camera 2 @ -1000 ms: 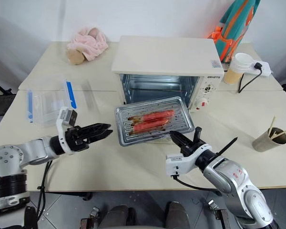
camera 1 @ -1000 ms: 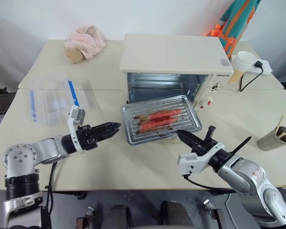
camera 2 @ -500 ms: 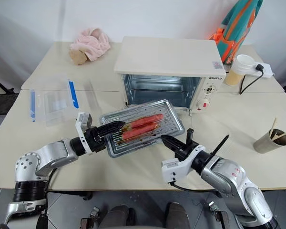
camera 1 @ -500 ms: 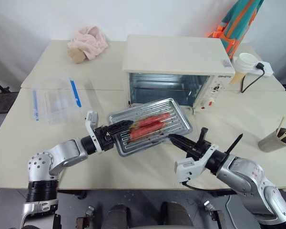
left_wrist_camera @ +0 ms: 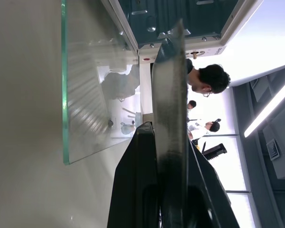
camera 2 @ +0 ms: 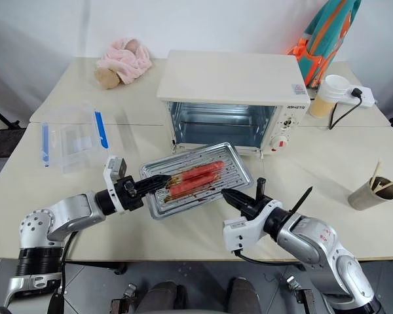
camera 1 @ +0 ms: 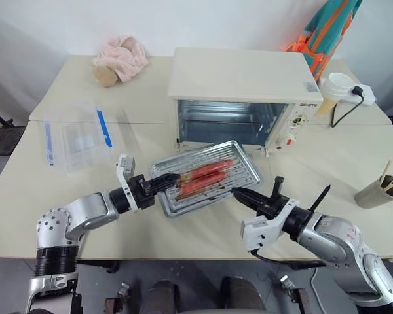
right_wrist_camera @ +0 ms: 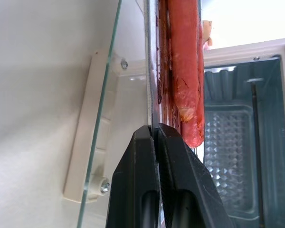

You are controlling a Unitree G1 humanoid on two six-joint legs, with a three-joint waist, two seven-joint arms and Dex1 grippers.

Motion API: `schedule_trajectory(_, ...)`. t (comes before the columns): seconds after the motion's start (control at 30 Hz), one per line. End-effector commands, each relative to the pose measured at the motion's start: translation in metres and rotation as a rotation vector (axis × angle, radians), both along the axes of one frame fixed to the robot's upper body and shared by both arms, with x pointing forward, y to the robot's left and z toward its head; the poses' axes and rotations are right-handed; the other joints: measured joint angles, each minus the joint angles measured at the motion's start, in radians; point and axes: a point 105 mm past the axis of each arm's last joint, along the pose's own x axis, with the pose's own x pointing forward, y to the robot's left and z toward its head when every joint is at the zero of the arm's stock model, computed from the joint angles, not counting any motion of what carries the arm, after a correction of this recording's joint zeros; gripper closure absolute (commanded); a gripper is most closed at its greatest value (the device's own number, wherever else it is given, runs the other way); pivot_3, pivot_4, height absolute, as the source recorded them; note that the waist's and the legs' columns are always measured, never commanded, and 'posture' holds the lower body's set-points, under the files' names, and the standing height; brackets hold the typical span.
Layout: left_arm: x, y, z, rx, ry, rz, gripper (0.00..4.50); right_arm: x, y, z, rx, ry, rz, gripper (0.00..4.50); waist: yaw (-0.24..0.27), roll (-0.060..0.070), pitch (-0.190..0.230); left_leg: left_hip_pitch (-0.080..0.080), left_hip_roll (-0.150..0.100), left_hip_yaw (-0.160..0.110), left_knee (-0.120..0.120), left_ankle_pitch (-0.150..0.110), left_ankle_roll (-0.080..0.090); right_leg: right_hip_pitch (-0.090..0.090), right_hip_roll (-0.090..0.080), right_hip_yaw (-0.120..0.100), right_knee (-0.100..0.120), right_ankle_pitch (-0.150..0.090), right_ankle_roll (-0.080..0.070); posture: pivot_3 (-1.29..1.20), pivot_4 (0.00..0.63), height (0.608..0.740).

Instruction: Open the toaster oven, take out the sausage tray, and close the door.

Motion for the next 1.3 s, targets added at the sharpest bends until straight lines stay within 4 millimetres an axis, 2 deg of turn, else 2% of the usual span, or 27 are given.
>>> schedule_trajectory(0.03,-0.001,0.002,0.013,-0.063,-0.043,-0.016,4.5,0.0,-0.002,0.022,0.065,-0.045,0.008,3.78,0.0,0.0,0.0,0.0,0.0,0.0,0.0,0.0,0.0,0.0,0.0,0.0,0.0,0.0,0.0,0.0,0.15,0.74)
schedule_trajectory(0.2,0.005,0.013,0.021,-0.096,-0.062,0.017,4.5,-0.002,-0.013,0.029,0.077,-0.042,0.027,2.18,0.001,0.0,0.0,0.0,0.0,0.0,0.0,0.0,0.0,0.0,0.0,0.0,-0.001,0.0,0.0,0.0,0.15,0.74)
schedule_trajectory(0.33,0.006,0.032,0.036,-0.13,-0.104,0.007,4.5,-0.01,-0.032,0.023,0.141,0.099,0.048,0.84,0.004,0.0,0.0,-0.001,0.0,0.0,0.0,0.0,0.0,0.001,0.0,0.0,-0.003,0.0,0.0,0.0,0.15,0.74)
schedule_trajectory(0.47,-0.008,0.051,0.046,-0.105,-0.126,-0.081,4.5,-0.022,-0.049,0.016,0.23,0.248,0.068,0.84,0.001,0.0,0.0,-0.003,0.0,0.001,-0.001,0.0,0.0,0.0,0.001,-0.001,-0.005,0.0,0.0,0.0,0.15,0.74)
schedule_trajectory(0.53,-0.02,0.068,0.049,-0.085,-0.11,-0.121,4.5,-0.024,-0.062,0.011,0.303,0.349,0.042,0.84,-0.003,0.0,0.0,-0.003,0.0,0.0,-0.002,0.0,0.0,0.0,0.001,-0.001,-0.005,0.0,0.0,0.0,0.15,0.74)
schedule_trajectory(0.63,-0.035,0.09,0.05,-0.048,-0.061,-0.137,4.5,-0.018,-0.087,0.006,0.391,0.423,-0.02,1.46,-0.006,-0.001,0.001,-0.002,0.001,0.0,-0.003,0.0,0.0,-0.001,0.001,-0.001,-0.005,0.0,0.0,0.0,0.15,0.74)
schedule_trajectory(0.8,-0.048,0.113,0.045,-0.024,0.004,-0.12,4.5,-0.002,-0.114,-0.003,0.423,0.462,-0.087,3.17,-0.002,0.0,0.001,-0.002,0.001,0.002,-0.002,0.0,0.001,-0.001,0.001,0.0,-0.006,0.0,-0.001,0.0,0.15,0.74)
schedule_trajectory(0.93,-0.055,0.124,0.039,-0.043,0.043,-0.101,4.5,0.006,-0.128,-0.03,0.423,0.583,-0.132,4.47,-0.003,0.0,0.001,-0.003,0.001,0.002,-0.003,0.0,0.0,-0.001,0.001,0.0,-0.006,0.0,-0.001,0.0,0.15,0.74)
schedule_trajectory(1.13,-0.071,0.128,0.03,-0.081,0.086,-0.109,4.5,0.028,-0.134,-0.048,0.429,0.634,-0.163,4.47,-0.011,0.003,0.003,-0.003,0.001,0.002,-0.003,0.0,0.0,-0.002,0.0,0.0,-0.005,0.0,-0.001,0.0,0.15,0.74)
schedule_trajectory(1.23,-0.071,0.151,0.028,-0.15,0.023,0.064,4.5,0.042,-0.121,-0.047,0.467,0.662,-0.117,4.47,-0.029,0.003,0.003,-0.003,0.002,0.002,-0.003,0.0,0.0,-0.002,0.0,0.0,-0.005,0.0,-0.001,0.0,0.15,0.74)
schedule_trajectory(1.3,-0.077,0.158,0.026,-0.181,-0.006,0.131,4.5,0.046,-0.116,-0.044,0.489,0.66,-0.092,4.47,-0.03,0.004,0.003,-0.003,0.004,0.0,-0.003,0.0,0.0,-0.002,0.0,0.0,-0.004,-0.001,-0.001,0.0,0.15,0.74)
